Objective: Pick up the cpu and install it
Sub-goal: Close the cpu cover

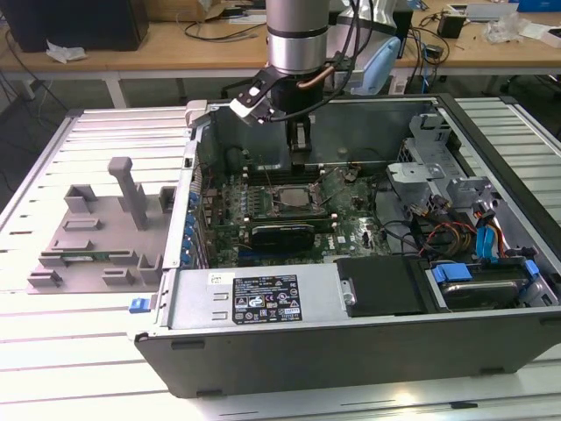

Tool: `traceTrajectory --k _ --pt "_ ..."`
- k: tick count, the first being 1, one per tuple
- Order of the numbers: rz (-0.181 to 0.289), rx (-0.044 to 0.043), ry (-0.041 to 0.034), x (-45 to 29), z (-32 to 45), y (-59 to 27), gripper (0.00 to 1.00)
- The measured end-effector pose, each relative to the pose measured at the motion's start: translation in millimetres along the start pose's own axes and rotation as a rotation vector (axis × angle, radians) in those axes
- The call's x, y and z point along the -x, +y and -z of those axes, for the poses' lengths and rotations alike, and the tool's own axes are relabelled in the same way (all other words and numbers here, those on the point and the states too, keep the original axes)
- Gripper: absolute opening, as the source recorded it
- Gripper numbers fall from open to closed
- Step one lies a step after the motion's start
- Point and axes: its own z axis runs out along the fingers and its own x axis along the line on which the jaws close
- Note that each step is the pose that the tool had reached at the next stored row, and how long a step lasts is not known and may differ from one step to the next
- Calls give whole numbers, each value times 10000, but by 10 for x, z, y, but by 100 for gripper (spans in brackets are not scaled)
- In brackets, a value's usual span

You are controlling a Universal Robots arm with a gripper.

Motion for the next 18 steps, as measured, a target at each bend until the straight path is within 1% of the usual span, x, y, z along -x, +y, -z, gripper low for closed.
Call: traceTrajectory --k 1,2,3,7,11,13,14,18 --pt "0 0 -1 4 87 3 11" --pt "1 0 0 5 120 5 11" --pt "1 1 1 5 129 5 11" --pt "2 0 -1 6 132 9 11" --pt "1 0 -1 6 130 65 11" --pt "0 0 0 6 128 100 11" --pt "1 0 -1 6 126 154 11" --pt "0 0 -1 6 123 234 11"
